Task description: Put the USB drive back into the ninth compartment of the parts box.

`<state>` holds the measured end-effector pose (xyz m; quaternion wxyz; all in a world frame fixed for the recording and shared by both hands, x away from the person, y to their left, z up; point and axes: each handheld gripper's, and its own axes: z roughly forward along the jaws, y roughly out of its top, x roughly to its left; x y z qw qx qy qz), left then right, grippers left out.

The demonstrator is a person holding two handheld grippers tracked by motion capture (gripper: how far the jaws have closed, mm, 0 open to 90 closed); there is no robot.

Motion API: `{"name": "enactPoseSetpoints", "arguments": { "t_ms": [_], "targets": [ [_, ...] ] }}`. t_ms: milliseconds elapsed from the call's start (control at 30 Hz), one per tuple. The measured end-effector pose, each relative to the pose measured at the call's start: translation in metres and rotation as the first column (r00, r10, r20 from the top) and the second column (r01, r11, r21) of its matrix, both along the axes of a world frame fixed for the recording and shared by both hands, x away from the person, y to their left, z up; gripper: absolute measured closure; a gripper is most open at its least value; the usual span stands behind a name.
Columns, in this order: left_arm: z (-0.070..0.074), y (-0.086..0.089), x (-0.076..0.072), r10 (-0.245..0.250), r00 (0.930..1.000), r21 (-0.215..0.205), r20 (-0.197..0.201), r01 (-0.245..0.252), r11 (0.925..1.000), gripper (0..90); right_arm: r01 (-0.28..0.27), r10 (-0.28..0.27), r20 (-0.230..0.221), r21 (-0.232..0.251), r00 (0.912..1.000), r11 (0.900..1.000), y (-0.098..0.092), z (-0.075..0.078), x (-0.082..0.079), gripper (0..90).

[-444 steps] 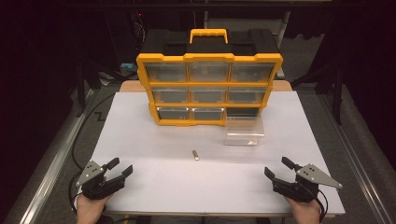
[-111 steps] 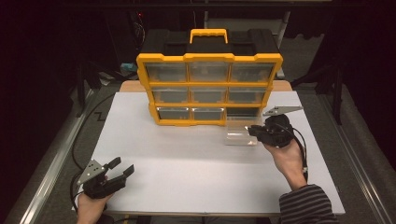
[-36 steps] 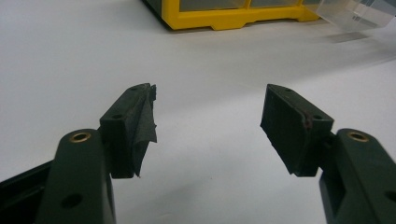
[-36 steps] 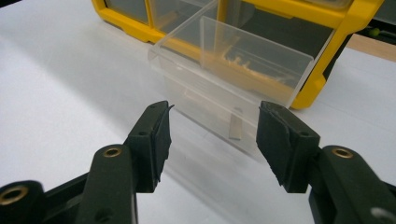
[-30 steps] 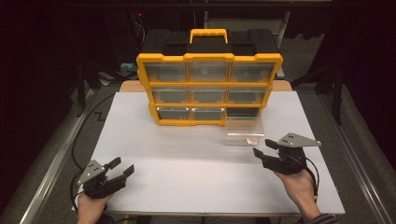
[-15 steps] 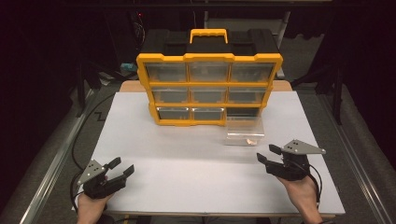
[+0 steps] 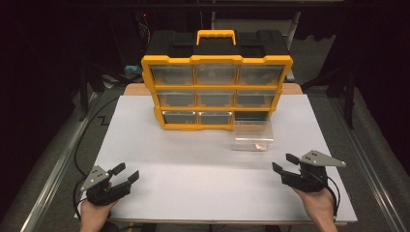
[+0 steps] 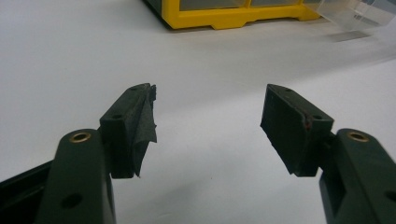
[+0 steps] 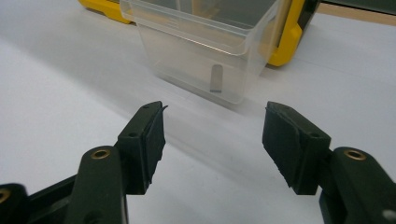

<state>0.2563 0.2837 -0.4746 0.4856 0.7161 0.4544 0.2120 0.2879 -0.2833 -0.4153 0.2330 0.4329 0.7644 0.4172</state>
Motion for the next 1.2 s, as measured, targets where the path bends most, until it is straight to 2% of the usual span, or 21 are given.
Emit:
{"name": "enactPoseSetpoints", "arguments": {
  "t_ms": [233,533,700,833,1200],
  "targets": [
    [0.0,0.0,0.0,-0.001,1.0,0.002,0.0,0.001,1.0,35.5,0.027,-0.028,0.01,0.026,0.9996,0.999,-0.011,-0.006,-0.005,36.9],
    [0.0,-0.001,0.001,-0.002,1.0,0.007,0.0,0.002,1.0,35.4,0.066,-0.066,0.002,0.052,0.9978,0.997,-0.025,-0.021,-0.013,34.1],
    [0.0,-0.001,0.0,0.0,1.0,0.006,0.0,0.0,1.0,35.4,0.082,-0.084,0.02,0.063,0.9963,0.995,-0.033,-0.028,-0.018,31.8],
    [0.0,-0.001,0.0,-0.001,1.0,0.005,0.001,0.001,1.0,35.4,0.086,-0.09,0.029,0.095,0.9956,0.992,-0.039,-0.033,-0.023,30.1],
    [0.001,0.0,-0.001,0.001,1.0,-0.001,0.004,-0.001,1.0,35.5,0.114,-0.121,0.051,0.117,0.9913,0.987,-0.051,-0.042,-0.037,28.0]
  ]
}}
